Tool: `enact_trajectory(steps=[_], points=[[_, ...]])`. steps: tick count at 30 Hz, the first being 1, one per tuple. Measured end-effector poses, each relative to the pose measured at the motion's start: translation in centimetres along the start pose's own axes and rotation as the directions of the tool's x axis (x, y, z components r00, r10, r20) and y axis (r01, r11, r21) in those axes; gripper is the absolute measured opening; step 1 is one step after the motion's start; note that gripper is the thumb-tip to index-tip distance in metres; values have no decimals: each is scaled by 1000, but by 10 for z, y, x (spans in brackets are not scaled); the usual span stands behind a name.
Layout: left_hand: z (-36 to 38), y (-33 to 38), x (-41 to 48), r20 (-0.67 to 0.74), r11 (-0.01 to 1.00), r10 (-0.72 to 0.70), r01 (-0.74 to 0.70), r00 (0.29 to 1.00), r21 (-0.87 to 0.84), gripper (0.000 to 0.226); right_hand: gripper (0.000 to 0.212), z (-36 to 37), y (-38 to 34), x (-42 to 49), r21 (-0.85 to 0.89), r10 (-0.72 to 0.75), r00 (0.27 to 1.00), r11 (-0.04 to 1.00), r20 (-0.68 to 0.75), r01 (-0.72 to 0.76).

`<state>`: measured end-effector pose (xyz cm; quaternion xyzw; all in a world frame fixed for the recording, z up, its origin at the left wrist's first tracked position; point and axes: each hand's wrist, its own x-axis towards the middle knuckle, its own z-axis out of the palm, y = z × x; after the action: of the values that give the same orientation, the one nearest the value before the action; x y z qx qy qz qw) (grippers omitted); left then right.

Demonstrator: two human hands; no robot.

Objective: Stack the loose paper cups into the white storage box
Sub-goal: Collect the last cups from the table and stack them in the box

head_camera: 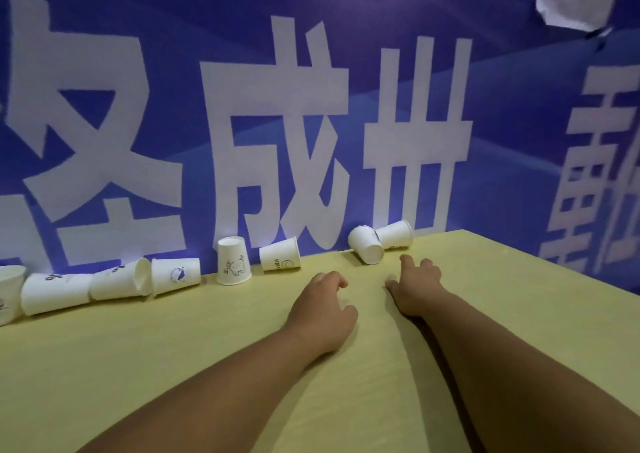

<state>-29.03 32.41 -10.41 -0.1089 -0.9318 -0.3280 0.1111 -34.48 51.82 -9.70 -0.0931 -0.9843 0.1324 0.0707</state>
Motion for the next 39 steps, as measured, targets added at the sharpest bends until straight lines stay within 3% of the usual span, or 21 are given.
enact_trajectory(steps=[5, 10, 17, 21, 24, 27, 32, 37, 39], points=[[30, 10, 60, -20, 996, 82, -82, 996, 17, 45, 71, 10, 11, 61, 80, 25, 999, 997, -31, -23], [51, 6, 113, -30, 976, 152, -146, 988, 161, 64, 76, 16, 15, 107, 130, 23, 996, 991, -88, -11], [66, 0, 156, 49, 968, 140, -147, 989, 202, 54, 56, 26, 19, 130, 234, -29, 977, 969, -209, 79], [64, 1, 158, -54, 994, 92, -88, 994, 67, 31, 38, 26, 15, 127, 292, 2, 956, 952, -293, 88], [58, 4, 157, -91, 995, -10, 2, 996, -96, 23, 15, 19, 10, 122, 482, 70, 935, 868, -347, 114], [54, 3, 158, -92, 962, -127, 100, 988, -254, 22, 6, 12, -1, 113, 593, 41, 946, 787, -321, 168], [36, 0, 160, -93, 864, -283, 212, 955, -457, 26, 11, 3, -19, 91, 644, -47, 973, 742, -227, 186], [17, -11, 145, 41, 605, -453, 341, 890, -719, 55, 11, 1, -31, 62, 714, -43, 981, 680, -187, 166], [11, -14, 136, 94, 583, -454, 375, 886, -721, 60, 13, 1, -35, 50, 713, -50, 983, 682, -177, 163]])
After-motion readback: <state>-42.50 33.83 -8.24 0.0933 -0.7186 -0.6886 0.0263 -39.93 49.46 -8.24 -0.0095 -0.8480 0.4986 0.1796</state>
